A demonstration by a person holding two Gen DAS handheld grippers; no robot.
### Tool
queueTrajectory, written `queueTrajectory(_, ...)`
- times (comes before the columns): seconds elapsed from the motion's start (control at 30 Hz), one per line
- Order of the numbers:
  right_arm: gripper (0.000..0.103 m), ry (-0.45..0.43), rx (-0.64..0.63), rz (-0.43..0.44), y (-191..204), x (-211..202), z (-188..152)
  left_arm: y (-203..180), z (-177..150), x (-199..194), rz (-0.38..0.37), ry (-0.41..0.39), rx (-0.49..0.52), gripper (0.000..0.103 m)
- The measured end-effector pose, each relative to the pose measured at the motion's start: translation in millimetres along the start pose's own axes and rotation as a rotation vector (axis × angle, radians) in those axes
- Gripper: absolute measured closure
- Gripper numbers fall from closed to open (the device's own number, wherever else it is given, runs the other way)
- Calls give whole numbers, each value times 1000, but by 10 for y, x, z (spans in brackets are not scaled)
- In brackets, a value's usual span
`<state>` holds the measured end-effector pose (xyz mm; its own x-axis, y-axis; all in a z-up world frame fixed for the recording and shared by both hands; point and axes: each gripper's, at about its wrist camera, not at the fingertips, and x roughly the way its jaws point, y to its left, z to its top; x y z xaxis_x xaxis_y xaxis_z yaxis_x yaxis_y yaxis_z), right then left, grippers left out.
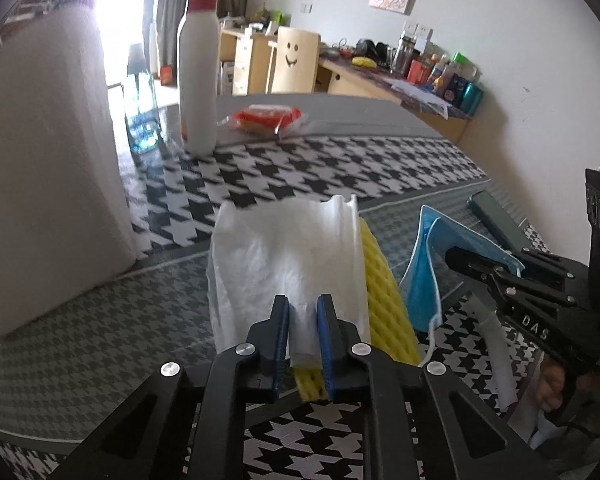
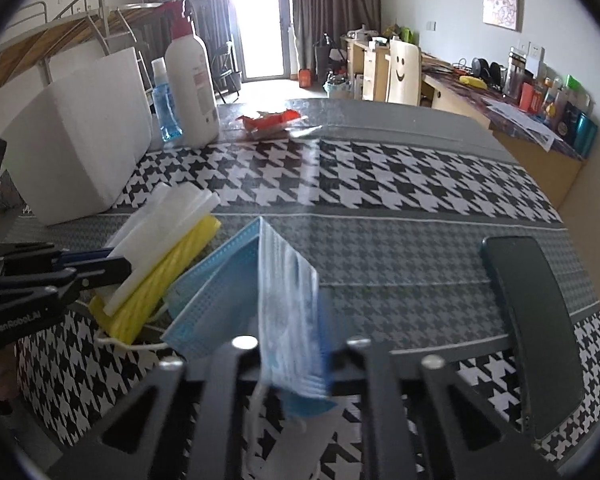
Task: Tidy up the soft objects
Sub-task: 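Grasp the blue face mask with the right gripper while the left gripper holds the tissue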
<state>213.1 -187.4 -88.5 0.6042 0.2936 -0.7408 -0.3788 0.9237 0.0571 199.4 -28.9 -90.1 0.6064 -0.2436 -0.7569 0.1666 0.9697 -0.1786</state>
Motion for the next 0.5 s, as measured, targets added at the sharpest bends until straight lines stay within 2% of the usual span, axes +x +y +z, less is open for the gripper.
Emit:
queueTrajectory(0.23, 93, -42, 30, 7, -33, -126, 55, 95, 14, -111, 52, -37, -7, 88)
queueTrajectory(0.47, 93, -46, 34, -12, -40, -155, 64, 161, -17, -13, 115, 4, -4, 88)
queueTrajectory(0.5, 93, -45, 30, -12, -28, -152, 59, 158, -17, 0, 116, 9, -2, 85)
